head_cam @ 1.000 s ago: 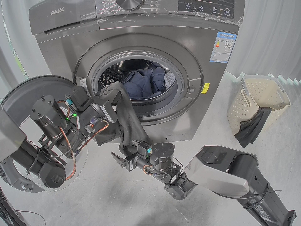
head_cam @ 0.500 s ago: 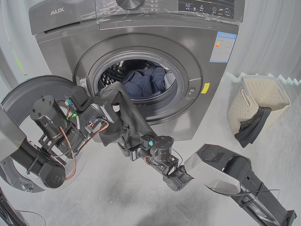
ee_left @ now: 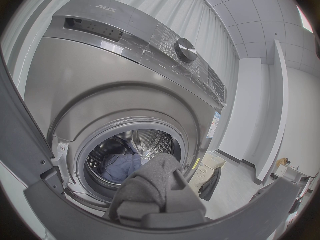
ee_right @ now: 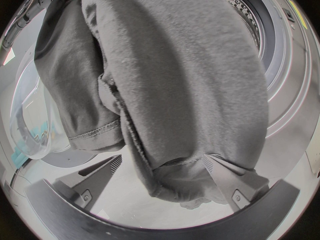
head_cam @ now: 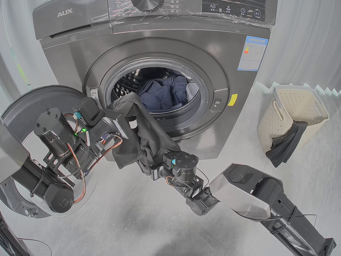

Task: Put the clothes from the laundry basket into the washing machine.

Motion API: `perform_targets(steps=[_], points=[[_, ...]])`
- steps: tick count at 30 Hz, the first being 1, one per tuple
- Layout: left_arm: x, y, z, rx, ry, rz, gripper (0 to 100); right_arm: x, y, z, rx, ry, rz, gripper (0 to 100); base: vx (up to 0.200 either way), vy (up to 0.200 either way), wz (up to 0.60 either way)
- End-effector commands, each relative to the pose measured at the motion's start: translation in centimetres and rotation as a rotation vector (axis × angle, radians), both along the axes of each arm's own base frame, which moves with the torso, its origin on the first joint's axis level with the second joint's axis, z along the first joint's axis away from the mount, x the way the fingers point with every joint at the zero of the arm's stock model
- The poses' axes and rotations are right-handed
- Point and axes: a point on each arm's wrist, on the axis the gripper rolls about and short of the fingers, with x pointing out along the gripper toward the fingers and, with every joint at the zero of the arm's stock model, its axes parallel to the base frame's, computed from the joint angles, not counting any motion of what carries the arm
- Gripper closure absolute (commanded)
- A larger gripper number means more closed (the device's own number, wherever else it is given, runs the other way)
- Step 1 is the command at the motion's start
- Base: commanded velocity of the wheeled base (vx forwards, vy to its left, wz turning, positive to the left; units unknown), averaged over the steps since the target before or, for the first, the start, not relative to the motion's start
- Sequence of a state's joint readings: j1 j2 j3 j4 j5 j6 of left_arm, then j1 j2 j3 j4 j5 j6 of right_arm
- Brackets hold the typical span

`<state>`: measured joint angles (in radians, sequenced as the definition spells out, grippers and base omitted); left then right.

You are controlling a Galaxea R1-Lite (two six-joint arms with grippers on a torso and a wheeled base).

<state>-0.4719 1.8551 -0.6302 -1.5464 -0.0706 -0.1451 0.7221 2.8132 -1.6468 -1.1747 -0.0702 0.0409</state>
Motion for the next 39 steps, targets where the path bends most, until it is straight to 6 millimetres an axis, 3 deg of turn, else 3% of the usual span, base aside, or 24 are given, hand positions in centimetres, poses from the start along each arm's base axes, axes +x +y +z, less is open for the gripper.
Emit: perform_targets(steps=[1, 12, 19, 23, 27, 32, 39], points=[[0.1, 0.0, -0.1, 0.001, 0.002, 0.001, 100, 0.2, -0.2, 0.0, 0.003, -0.003, -0.012, 100, 0.0, 0.0, 0.0], [0.4, 0.3, -0.3, 0.003, 0.01, 0.013, 100, -0.6, -0.7, 0.9, 0.007, -0.009, -0.011, 100, 0.0, 0.0, 0.0], [0.9, 0.8, -0.3, 0.001, 0.007, 0.036, 100, -4.9, -2.8, 4.3, -0.014, 0.005, 0.071, 100, 0.0, 0.0, 0.0], [1.2, 1.4, -0.2, -0.001, 0.003, 0.056, 100, -8.3, -6.0, 7.2, -0.043, 0.039, 0.131, 100, 0.0, 0.0, 0.0], [1.2, 1.6, 0.1, -0.004, -0.005, 0.062, 100, -10.0, -8.7, 10.1, -0.041, 0.023, 0.144, 100, 0.0, 0.0, 0.0], [1.0, 1.8, 0.3, -0.008, -0.01, 0.063, 100, -10.9, -11.3, 12.9, -0.019, -0.02, 0.155, 100, 0.0, 0.0, 0.0], [0.5, 2.0, 1.0, -0.016, -0.028, 0.063, 100, -10.1, -13.9, 14.4, 0.007, -0.061, 0.082, 100, 0.0, 0.0, 0.0]])
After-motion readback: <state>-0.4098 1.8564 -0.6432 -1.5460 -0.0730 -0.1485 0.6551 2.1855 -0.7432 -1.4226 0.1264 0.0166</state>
